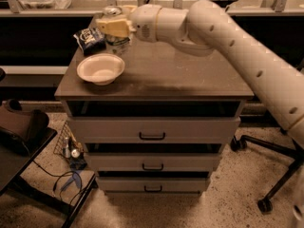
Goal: Pick 7up can from paper bowl and place on counter
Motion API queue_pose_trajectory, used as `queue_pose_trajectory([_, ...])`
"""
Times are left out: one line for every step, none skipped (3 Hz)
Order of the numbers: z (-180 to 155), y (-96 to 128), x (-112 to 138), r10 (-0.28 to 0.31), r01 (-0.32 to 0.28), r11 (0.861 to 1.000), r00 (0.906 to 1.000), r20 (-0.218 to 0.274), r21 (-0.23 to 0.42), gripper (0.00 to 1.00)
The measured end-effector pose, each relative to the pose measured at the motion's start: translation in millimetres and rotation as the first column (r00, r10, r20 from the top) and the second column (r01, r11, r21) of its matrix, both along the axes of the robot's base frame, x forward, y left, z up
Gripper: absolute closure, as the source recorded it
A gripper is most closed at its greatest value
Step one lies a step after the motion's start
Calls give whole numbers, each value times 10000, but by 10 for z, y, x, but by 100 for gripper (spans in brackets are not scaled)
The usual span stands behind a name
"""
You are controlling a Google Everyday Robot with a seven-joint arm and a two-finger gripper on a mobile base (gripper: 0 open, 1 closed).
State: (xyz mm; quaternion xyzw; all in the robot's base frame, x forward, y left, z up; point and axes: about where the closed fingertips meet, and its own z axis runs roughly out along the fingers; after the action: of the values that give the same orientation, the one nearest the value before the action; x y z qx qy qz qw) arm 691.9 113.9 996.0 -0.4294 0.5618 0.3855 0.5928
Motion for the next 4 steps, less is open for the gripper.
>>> queue_pose_trajectory([-42, -328, 67, -936, 930, 9951, 9955, -166, -322, 100])
queue_pose_trajectory([-248, -681, 129, -1863, 1852, 9794, 9825, -57, -800, 100])
queue_pose_trajectory([-399, -822, 160, -2278, 2275, 9693, 9737, 79, -933, 100])
queue_pose_trajectory([-630, -981, 167, -2817, 2811, 9545, 9595, 81, -997, 100])
